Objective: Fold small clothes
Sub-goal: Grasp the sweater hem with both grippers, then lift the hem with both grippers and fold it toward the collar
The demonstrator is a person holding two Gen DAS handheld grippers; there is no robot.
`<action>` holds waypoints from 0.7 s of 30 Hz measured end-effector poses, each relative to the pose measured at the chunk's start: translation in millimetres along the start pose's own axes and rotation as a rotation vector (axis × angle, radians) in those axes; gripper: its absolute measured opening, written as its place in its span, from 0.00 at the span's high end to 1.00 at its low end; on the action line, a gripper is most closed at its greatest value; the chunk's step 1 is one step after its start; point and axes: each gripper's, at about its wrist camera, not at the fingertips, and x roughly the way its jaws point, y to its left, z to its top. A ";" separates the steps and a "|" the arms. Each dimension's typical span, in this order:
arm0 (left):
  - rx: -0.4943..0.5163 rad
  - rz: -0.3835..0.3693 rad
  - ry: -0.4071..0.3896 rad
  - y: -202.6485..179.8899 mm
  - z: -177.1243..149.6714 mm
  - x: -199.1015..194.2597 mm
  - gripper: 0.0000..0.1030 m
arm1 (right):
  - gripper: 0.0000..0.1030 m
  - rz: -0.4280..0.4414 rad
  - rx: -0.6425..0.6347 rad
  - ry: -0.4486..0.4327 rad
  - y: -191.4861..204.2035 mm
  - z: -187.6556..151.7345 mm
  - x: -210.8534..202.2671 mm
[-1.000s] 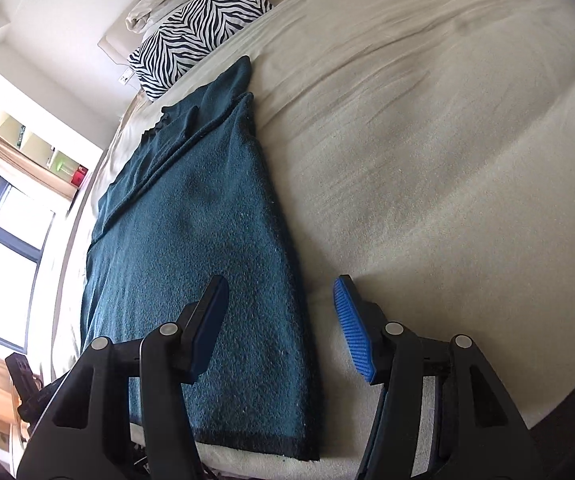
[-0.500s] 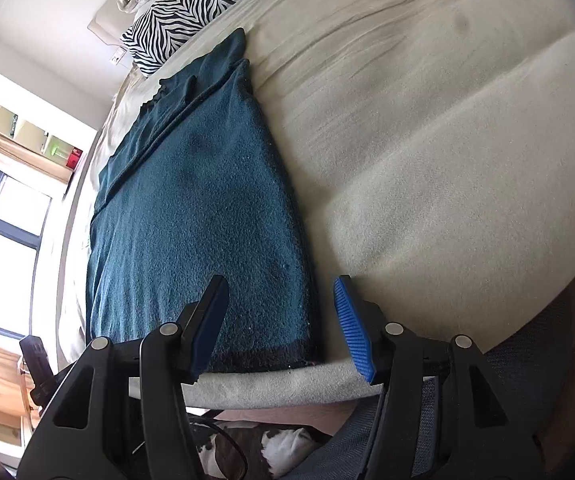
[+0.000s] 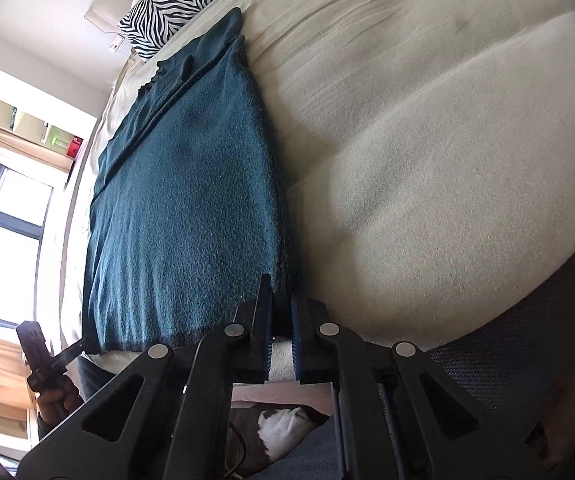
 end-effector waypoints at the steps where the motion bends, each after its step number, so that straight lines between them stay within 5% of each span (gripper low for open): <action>1: 0.001 -0.012 -0.004 -1.2 0.7 -2.6 0.93 | 0.94 0.008 -0.006 -0.002 1.0 -0.2 -3.1; 9: -0.047 -0.125 -0.058 -2.2 6.1 -23.1 0.94 | 0.95 0.076 -0.007 -0.003 5.6 7.5 -12.8; 16: -0.171 -0.316 -0.180 8.2 24.1 -51.1 0.93 | 0.95 0.265 0.020 -0.043 29.5 37.7 -14.3; 21: -0.251 -0.379 -0.235 13.1 47.4 -55.6 0.94 | 0.94 0.349 0.045 -0.094 52.5 76.1 -9.4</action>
